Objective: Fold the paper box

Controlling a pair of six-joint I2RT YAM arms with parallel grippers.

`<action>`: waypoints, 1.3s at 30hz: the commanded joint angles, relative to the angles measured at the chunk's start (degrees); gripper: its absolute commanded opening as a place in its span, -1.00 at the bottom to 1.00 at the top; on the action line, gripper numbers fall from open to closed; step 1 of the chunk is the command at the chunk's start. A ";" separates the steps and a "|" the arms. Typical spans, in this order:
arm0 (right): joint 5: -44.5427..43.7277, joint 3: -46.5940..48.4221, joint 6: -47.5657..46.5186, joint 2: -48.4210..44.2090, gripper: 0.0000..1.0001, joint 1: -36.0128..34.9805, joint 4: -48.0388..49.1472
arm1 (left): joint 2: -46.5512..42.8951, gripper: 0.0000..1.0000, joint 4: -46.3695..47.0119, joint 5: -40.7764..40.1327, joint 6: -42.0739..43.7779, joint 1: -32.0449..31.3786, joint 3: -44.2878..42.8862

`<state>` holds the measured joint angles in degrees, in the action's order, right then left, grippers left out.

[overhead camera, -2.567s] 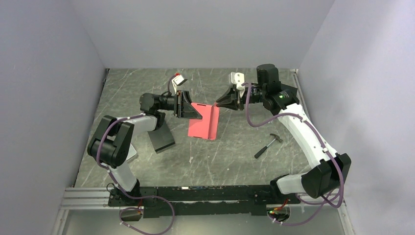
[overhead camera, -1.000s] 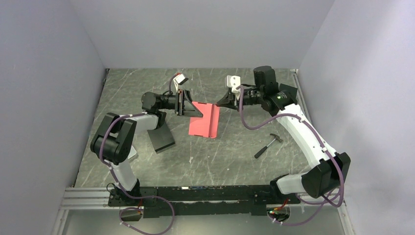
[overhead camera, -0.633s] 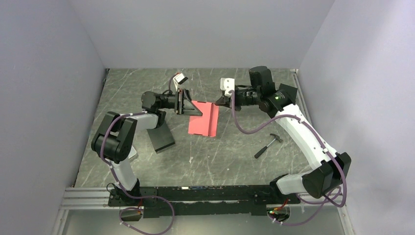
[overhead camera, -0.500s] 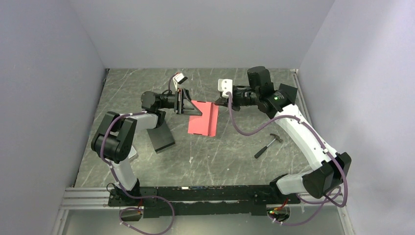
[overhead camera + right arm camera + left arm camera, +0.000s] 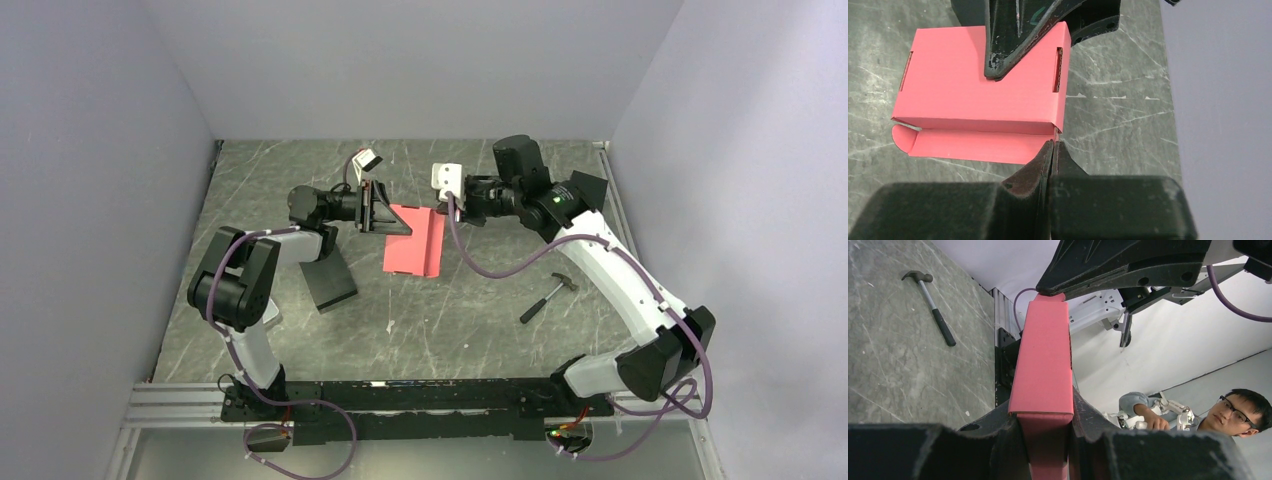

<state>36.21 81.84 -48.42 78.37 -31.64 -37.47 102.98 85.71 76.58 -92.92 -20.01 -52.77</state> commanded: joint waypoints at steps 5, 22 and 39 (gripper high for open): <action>-1.79 4.08 -0.51 1.83 -1.00 -4.39 -2.08 | 0.02 -0.93 3.37 -2.19 -1.37 -0.59 -2.83; -11.84 7.84 2.16 4.96 -1.00 -8.14 -3.76 | 0.84 -0.93 3.28 -0.42 -1.75 -0.56 -2.60; -22.45 17.18 5.32 13.91 -1.00 -13.31 -10.37 | 4.92 -0.94 0.81 -1.90 -2.69 -0.56 -2.95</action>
<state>11.25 95.46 -46.30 89.27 -42.13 -50.59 107.48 85.14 77.95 -95.48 -18.90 -53.67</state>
